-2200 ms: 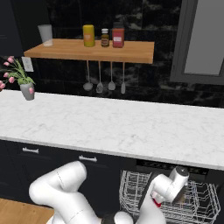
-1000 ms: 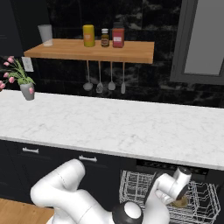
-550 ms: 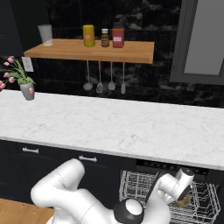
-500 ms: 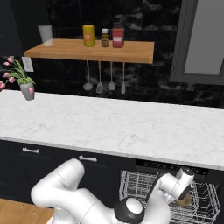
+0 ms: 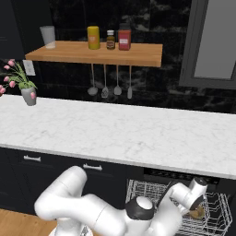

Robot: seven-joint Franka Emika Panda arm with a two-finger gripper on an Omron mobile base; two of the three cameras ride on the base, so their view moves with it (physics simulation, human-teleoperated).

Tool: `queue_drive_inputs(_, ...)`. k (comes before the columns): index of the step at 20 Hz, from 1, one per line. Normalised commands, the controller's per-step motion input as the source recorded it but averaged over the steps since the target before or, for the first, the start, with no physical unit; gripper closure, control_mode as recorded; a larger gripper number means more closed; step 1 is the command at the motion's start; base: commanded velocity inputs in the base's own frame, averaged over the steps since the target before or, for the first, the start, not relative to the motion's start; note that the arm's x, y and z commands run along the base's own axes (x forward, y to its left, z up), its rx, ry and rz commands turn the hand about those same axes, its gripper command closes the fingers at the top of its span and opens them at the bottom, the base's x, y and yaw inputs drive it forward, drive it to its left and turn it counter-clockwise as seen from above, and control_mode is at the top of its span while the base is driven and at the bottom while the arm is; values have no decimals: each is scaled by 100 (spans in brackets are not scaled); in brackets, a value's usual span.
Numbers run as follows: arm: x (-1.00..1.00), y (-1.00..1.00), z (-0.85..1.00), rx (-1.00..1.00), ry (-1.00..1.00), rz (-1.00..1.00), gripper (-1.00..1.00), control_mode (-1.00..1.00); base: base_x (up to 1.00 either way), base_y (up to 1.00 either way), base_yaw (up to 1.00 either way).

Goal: Pick up the cup and bowl from the counter, place them in the dishwasher, and close the dishwasher door.

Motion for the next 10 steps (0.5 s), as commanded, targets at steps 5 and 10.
queue_drive_inputs(5, 7, 0, -36, 3, 0, 1, 100, -100, 0, 0, 0)
queue_drive_inputs(10, 27, 0, -24, 2, -7, 2, 100, -100, 0, 0, 0)
